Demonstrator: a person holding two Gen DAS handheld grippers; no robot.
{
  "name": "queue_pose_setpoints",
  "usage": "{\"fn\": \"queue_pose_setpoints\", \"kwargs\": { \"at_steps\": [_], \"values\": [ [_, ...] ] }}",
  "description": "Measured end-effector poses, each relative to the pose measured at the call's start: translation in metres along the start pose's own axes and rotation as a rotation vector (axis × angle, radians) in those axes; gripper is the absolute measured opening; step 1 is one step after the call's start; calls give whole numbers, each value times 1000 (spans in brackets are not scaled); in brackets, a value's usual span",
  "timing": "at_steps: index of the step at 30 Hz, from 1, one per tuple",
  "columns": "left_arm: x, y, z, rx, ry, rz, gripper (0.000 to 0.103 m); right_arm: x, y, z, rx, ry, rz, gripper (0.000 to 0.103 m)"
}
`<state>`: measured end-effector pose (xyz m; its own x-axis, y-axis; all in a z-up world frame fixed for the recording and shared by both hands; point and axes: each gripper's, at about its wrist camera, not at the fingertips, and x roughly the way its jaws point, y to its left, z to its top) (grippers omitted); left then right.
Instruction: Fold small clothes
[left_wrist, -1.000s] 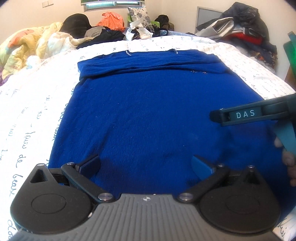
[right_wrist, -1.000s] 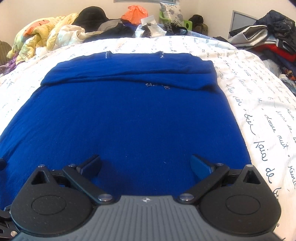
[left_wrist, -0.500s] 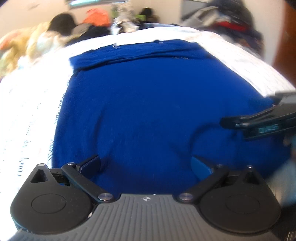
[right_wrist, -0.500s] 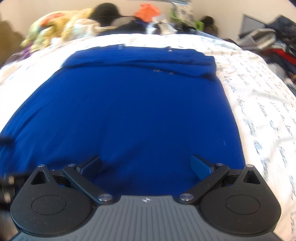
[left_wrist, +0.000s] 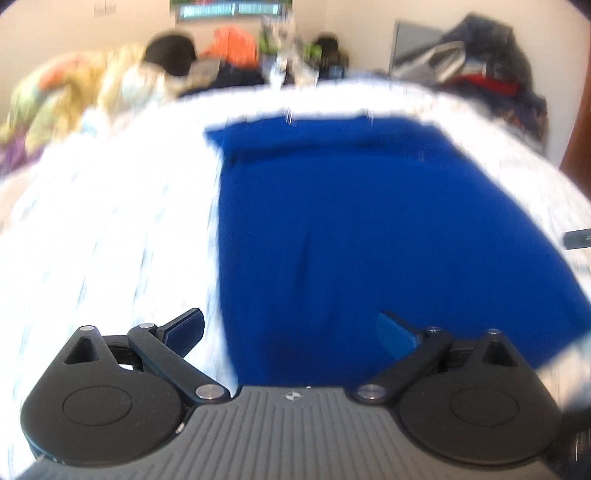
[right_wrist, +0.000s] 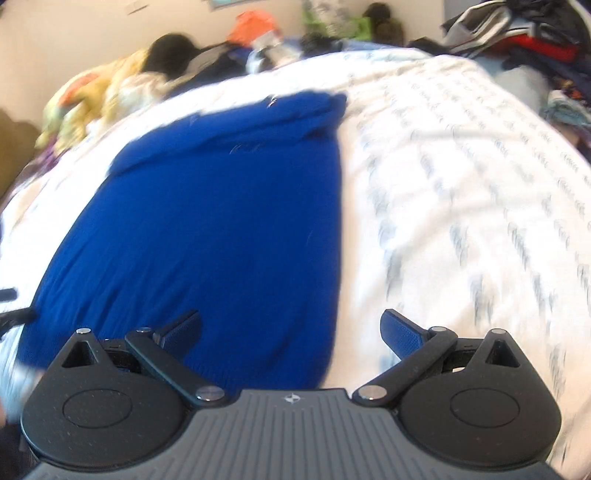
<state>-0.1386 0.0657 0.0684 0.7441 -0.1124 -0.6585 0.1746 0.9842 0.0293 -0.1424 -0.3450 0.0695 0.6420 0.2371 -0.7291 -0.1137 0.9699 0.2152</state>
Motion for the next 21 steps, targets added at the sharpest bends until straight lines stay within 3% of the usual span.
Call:
{"fn": "queue_pose_setpoints", "kwargs": {
  "at_steps": [2,5,8,9,11,14,21],
  "values": [
    [25,-16,23,-10,-54,34,103,25,20,29,-27,-62,-6,103],
    [81,-43,56,-22,-31,80,99,83,55,70,-16,-62,-24,103],
    [121,-57,72,-32,17,132,98,138,92,91,-51,11,-126,103],
    [131,-58,73,-47,36,132,99,145,104,90,-98,-19,-181,103],
    [135,-55,68,-92,23,117,103,148,114,86,-132,-83,-194,103],
    [136,-53,64,-97,-6,101,103,149,108,69,-85,-154,-168,103],
    [140,-54,63,-98,-10,98,103,143,106,65,-78,-167,-171,103]
  ]
}}
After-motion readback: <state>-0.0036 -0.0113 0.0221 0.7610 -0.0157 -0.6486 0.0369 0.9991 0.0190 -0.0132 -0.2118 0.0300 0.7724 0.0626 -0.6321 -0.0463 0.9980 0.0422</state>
